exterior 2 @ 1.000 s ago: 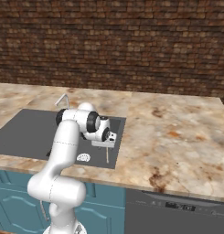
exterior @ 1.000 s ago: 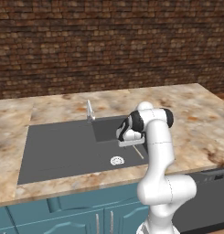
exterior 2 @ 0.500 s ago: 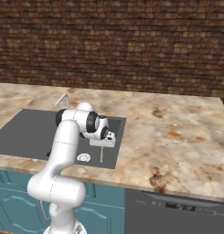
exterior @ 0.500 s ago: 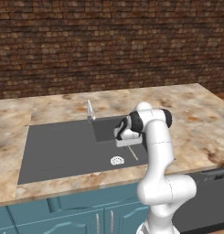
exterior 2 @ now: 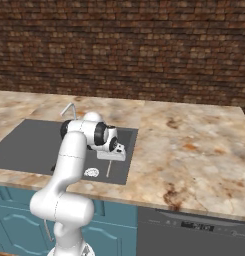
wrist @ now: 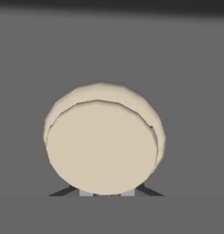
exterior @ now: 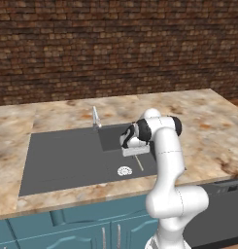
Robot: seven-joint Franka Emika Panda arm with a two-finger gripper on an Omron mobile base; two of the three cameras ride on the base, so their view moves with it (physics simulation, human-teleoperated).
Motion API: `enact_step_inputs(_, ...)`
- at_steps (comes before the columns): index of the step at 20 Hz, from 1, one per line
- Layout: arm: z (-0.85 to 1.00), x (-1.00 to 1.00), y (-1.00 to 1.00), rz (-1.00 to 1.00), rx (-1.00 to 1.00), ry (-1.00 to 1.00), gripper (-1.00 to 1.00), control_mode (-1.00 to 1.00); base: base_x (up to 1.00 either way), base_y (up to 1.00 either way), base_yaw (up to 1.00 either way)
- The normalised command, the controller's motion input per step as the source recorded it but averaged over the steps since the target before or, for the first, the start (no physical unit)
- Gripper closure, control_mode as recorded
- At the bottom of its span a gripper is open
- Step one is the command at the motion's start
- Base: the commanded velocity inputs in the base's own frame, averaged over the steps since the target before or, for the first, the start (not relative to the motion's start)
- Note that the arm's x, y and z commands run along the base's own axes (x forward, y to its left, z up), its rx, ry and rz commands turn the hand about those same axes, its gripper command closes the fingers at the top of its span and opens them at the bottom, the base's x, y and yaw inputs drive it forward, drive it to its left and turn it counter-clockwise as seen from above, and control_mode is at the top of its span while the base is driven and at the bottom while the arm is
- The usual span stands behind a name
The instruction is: Pick up the dish brush and dish brush from the sink, and place them back in the cabinet, and close the cabinet door.
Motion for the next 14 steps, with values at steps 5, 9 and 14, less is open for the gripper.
enact_step_inputs(5,-0.06,0.02,-0.08,0.0,0.0,0.0,1.0,-1.0,0.0,0.0,0.0)
enact_step_inputs(9,0.02,0.0,-0.19,0.0,0.01,0.0,1.0,-1.0,0.0,0.0,0.0)
enact_step_inputs(14,0.12,0.0,-0.14,0.0,0.01,0.0,1.0,-1.0,0.0,0.0,0.0)
